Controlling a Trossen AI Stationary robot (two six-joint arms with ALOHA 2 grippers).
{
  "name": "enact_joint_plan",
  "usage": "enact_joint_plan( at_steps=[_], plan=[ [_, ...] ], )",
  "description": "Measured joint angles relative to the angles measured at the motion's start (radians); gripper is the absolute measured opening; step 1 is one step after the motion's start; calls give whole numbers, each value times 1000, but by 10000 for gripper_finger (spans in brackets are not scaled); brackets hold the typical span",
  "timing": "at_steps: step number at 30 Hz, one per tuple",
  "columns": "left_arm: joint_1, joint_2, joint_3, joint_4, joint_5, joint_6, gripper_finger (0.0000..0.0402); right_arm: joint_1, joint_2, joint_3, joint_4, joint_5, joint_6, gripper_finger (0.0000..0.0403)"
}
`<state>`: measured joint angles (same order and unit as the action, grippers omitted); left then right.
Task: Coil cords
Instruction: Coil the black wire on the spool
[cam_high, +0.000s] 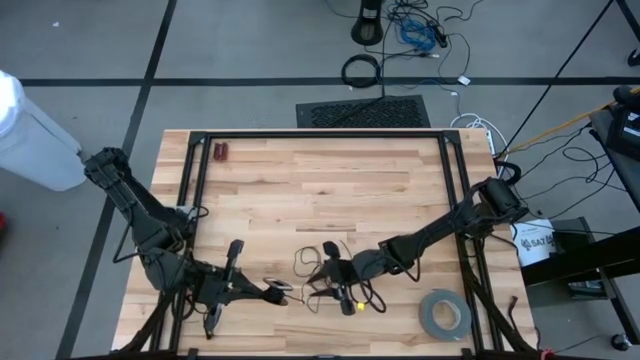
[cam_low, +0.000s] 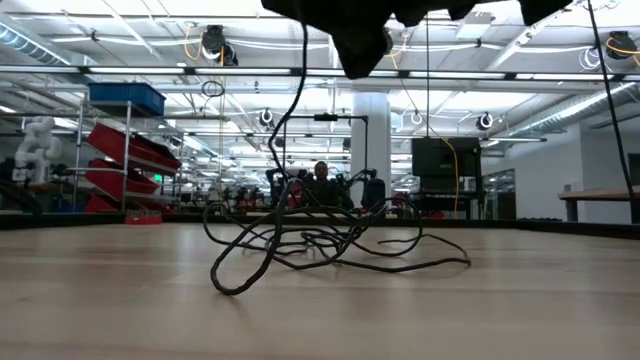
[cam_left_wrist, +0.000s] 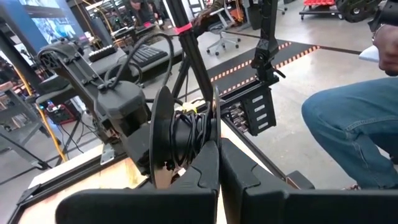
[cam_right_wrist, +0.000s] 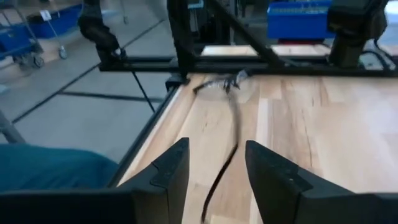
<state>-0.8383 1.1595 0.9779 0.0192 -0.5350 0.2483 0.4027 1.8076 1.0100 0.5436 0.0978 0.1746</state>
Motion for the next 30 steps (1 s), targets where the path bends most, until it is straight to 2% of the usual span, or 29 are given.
enact_joint_plan(
  at_steps=[6,11,13,24,30],
  plan=[
    [0,0,0,-1,0,1,0,-10,-1,0,12,-52,-3,102],
    [0,0,0,2,0,-6,0,-16,-1,0,9,-51,-4,24],
    [0,0,0,3,0,-5,0,-16,-1,0,9,-48,-7,7],
    [0,0,0,26,0,1,0,-36,-2,0,9,-46,-2,2],
    [0,2,0,25,0,-4,0,-35,-2,0,20,-100,9,24]
  ],
)
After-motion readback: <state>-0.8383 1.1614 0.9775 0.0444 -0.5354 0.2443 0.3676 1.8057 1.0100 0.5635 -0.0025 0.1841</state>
